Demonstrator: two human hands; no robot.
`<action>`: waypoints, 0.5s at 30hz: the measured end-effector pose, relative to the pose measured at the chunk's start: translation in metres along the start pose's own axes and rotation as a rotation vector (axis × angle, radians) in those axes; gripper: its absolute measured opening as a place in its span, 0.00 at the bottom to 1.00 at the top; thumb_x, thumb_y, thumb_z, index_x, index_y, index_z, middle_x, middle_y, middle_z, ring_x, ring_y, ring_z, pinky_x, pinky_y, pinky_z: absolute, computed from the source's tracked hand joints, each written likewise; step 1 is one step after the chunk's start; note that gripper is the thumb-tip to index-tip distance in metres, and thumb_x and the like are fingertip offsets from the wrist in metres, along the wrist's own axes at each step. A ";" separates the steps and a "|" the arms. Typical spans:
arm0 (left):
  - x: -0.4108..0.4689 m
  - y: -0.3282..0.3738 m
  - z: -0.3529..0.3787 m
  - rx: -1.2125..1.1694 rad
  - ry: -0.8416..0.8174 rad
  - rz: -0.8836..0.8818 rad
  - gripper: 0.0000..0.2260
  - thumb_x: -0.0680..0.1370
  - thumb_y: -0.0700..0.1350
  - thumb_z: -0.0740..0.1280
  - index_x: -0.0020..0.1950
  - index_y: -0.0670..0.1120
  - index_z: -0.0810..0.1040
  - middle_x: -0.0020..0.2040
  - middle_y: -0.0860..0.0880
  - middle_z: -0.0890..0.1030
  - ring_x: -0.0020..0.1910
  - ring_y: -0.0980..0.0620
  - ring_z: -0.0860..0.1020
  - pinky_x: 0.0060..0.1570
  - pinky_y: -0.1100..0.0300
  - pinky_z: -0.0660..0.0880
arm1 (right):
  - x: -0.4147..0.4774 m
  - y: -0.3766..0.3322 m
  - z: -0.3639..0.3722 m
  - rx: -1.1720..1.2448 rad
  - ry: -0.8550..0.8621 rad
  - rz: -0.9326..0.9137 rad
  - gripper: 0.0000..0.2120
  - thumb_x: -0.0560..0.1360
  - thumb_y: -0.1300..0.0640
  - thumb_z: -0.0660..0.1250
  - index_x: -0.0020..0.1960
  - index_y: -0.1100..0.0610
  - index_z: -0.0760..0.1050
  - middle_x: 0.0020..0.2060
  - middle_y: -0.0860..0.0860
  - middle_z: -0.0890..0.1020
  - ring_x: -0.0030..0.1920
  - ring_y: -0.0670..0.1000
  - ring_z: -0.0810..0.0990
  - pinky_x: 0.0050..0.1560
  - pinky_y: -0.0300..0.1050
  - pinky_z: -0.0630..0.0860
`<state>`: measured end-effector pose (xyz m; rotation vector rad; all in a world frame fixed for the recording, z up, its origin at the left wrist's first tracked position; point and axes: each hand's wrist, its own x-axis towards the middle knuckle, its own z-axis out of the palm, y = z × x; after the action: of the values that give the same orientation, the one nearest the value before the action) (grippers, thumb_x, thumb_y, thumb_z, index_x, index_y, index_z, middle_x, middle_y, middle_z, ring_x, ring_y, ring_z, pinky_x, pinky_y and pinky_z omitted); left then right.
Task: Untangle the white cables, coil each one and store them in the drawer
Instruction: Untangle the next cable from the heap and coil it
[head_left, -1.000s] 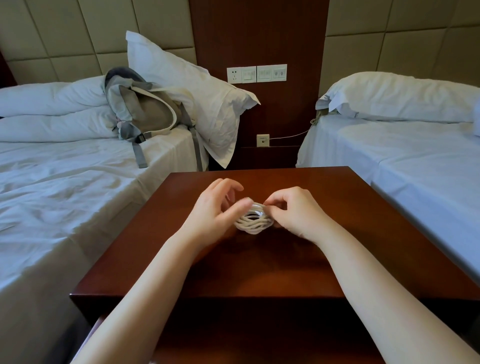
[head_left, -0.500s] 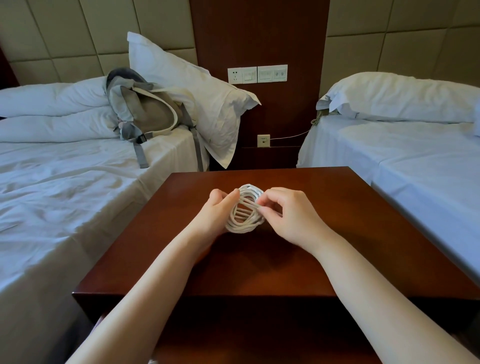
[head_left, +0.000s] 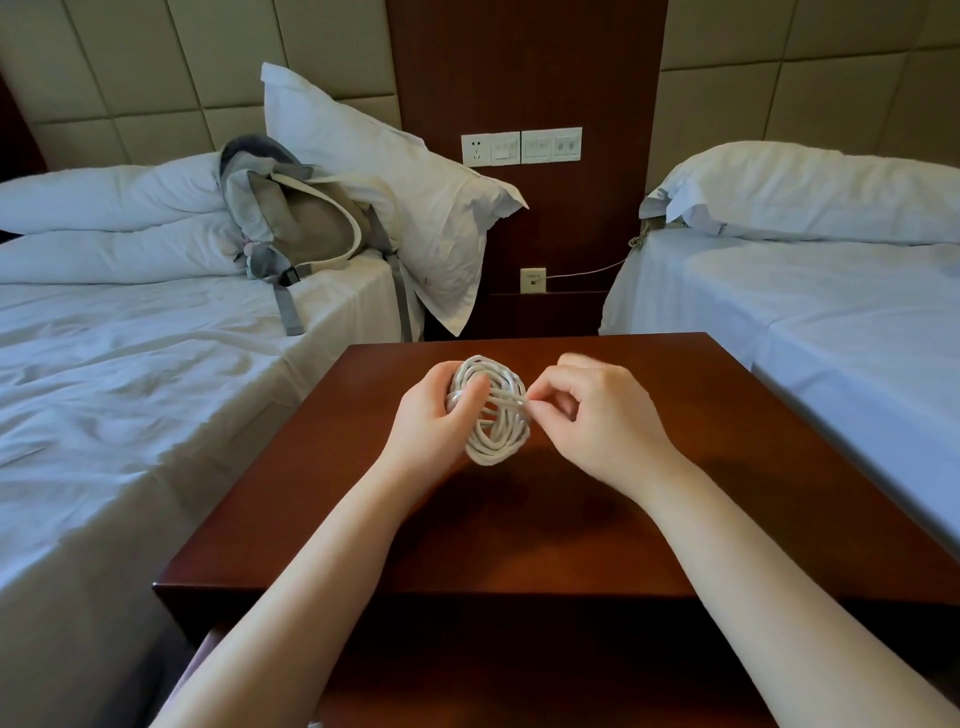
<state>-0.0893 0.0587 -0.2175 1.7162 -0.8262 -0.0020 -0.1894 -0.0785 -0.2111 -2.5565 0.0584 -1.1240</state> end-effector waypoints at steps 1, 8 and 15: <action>0.000 -0.001 0.000 0.013 0.019 0.008 0.06 0.79 0.47 0.62 0.55 0.50 0.74 0.48 0.52 0.81 0.48 0.56 0.80 0.48 0.60 0.78 | 0.000 -0.001 -0.001 0.073 -0.055 0.053 0.02 0.74 0.56 0.70 0.43 0.53 0.80 0.30 0.38 0.73 0.32 0.43 0.74 0.31 0.33 0.70; 0.002 -0.001 0.000 0.022 0.027 0.040 0.06 0.80 0.47 0.61 0.55 0.49 0.74 0.49 0.51 0.81 0.48 0.54 0.80 0.50 0.57 0.78 | 0.003 -0.009 -0.007 0.447 -0.182 0.264 0.03 0.78 0.57 0.65 0.46 0.53 0.76 0.31 0.46 0.79 0.27 0.43 0.74 0.32 0.35 0.74; 0.002 0.001 0.004 -0.012 0.020 0.018 0.07 0.80 0.48 0.60 0.54 0.48 0.75 0.47 0.52 0.81 0.48 0.54 0.80 0.47 0.60 0.77 | 0.005 -0.013 -0.009 0.586 -0.137 0.270 0.02 0.78 0.60 0.64 0.47 0.56 0.75 0.32 0.48 0.80 0.28 0.44 0.77 0.31 0.33 0.74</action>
<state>-0.0896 0.0542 -0.2168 1.6948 -0.8253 0.0219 -0.1939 -0.0700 -0.1976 -2.0198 0.0325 -0.7261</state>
